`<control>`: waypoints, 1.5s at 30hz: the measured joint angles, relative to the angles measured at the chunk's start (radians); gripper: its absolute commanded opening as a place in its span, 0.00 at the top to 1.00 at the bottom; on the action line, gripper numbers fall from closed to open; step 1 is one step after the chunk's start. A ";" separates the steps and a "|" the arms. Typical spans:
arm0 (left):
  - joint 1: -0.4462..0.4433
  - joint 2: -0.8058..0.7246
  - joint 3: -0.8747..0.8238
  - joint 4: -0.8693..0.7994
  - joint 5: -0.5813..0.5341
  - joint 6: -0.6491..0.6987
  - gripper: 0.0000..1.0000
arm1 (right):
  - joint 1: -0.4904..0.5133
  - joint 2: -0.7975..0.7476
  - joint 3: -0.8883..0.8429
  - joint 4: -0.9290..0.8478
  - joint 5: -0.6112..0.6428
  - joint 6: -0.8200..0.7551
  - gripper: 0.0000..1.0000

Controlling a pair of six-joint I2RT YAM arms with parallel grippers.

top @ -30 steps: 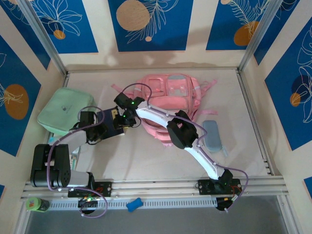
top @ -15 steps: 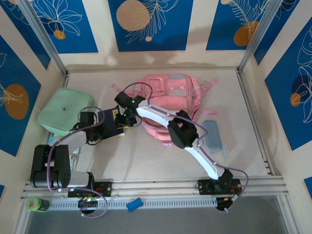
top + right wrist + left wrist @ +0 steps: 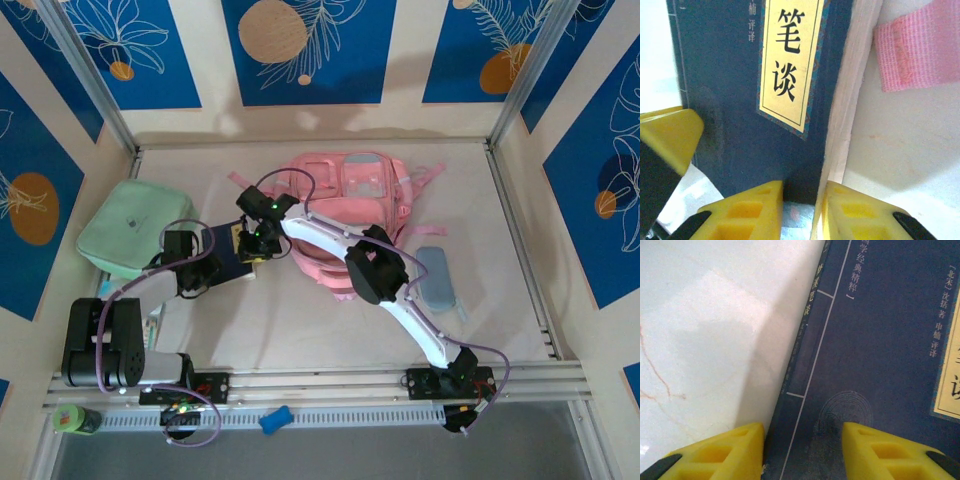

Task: Pack the student bag
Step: Pick up the book from the middle-left of the table, then pass the book.

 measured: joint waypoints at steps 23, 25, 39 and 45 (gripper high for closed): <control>-0.005 -0.125 0.014 -0.103 0.046 0.005 0.38 | 0.021 -0.155 -0.067 0.048 -0.036 0.018 1.00; 0.001 -0.168 0.048 -0.153 0.050 0.014 0.36 | 0.026 -0.212 -0.113 0.066 -0.038 0.018 1.00; 0.059 -0.384 0.220 -0.273 0.368 0.023 0.17 | -0.067 -0.832 -0.674 0.268 -0.111 0.008 1.00; -0.035 -0.378 0.221 -0.187 0.507 -0.027 0.15 | -0.188 -1.041 -0.888 0.354 -0.208 0.003 1.00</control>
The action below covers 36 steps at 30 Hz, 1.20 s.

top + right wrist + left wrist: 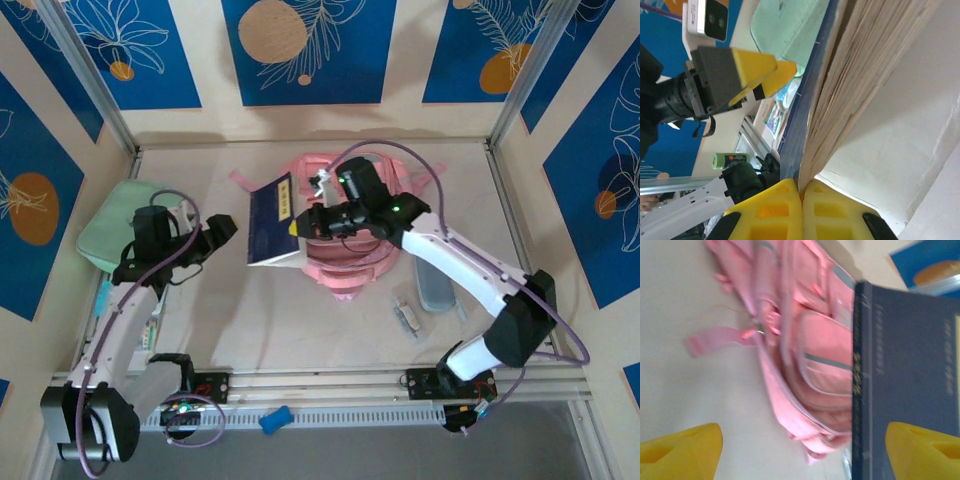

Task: Pack the student bag
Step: Pass the book.

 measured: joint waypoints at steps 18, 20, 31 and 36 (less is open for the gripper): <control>-0.348 0.149 -0.019 0.412 0.009 -0.235 0.34 | -0.164 -0.236 -0.311 0.212 -0.230 0.009 1.00; -0.365 0.151 -0.019 0.444 0.008 -0.253 0.44 | -0.177 -0.243 -0.337 0.233 -0.246 0.012 1.00; -0.403 0.191 -0.013 0.503 -0.028 -0.294 0.68 | -0.236 -0.254 -0.422 0.292 -0.305 0.015 1.00; -0.418 0.196 -0.004 0.495 -0.046 -0.287 0.87 | -0.242 -0.236 -0.429 0.299 -0.315 0.000 1.00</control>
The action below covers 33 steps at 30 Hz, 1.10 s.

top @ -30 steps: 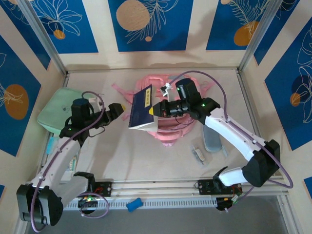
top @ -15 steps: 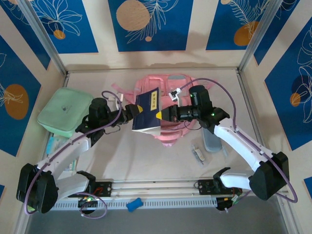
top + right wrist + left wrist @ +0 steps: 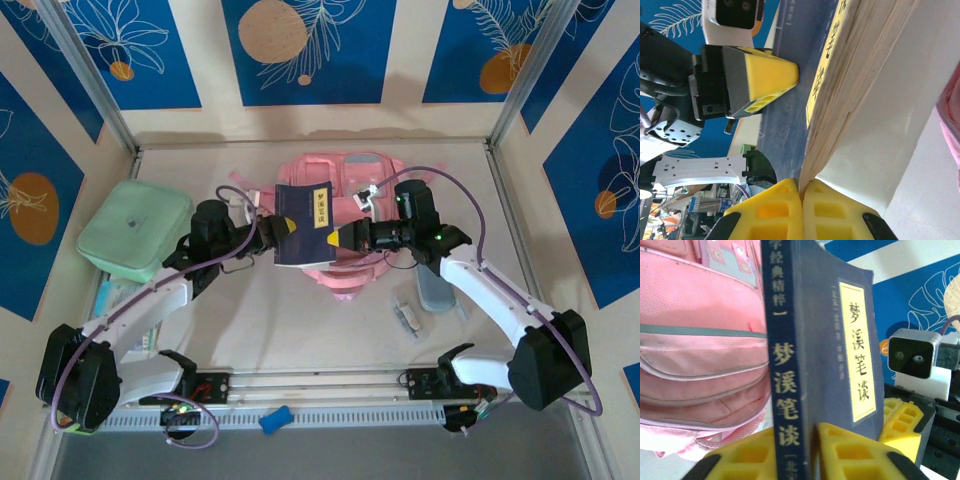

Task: Pack the student bag
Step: Pass the book.

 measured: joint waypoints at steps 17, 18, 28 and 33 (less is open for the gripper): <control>-0.050 0.047 0.019 0.138 -0.007 -0.055 1.00 | -0.050 0.037 -0.060 0.019 -0.052 0.093 0.19; -0.052 0.055 0.019 0.159 -0.006 -0.063 1.00 | -0.050 0.049 -0.062 0.038 -0.065 0.108 0.19; -0.055 0.086 0.024 0.219 -0.009 -0.081 1.00 | -0.048 0.090 -0.093 0.265 -0.185 0.270 0.27; -0.055 0.084 0.043 0.135 -0.031 -0.027 1.00 | -0.050 0.031 -0.097 0.231 -0.161 0.261 0.53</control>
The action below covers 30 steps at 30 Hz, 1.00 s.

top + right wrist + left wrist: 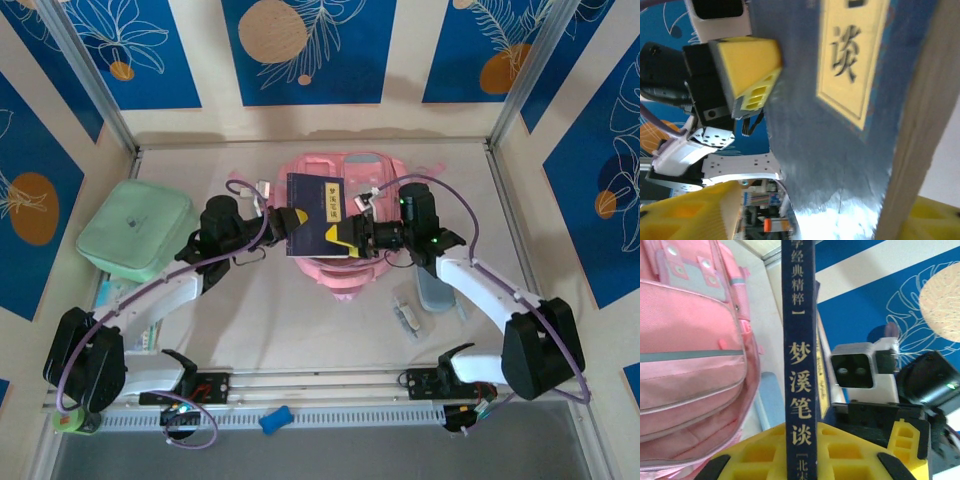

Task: Pack the student bag
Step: Pass the book, then open the student bag at the top-center of the table.

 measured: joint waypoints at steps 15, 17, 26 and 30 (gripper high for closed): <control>-0.013 -0.020 0.048 -0.180 -0.055 0.159 0.63 | -0.009 -0.029 0.064 -0.258 0.122 -0.098 0.99; -0.013 -0.021 0.078 -0.246 -0.077 0.226 0.56 | -0.031 -0.046 0.082 -0.323 0.152 -0.126 0.99; -0.100 0.045 0.261 -0.503 -0.185 0.742 0.42 | -0.182 -0.185 0.114 -0.642 0.334 -0.224 1.00; -0.132 0.176 0.312 -0.551 -0.187 0.911 0.42 | -0.273 -0.243 0.114 -0.742 0.402 -0.234 1.00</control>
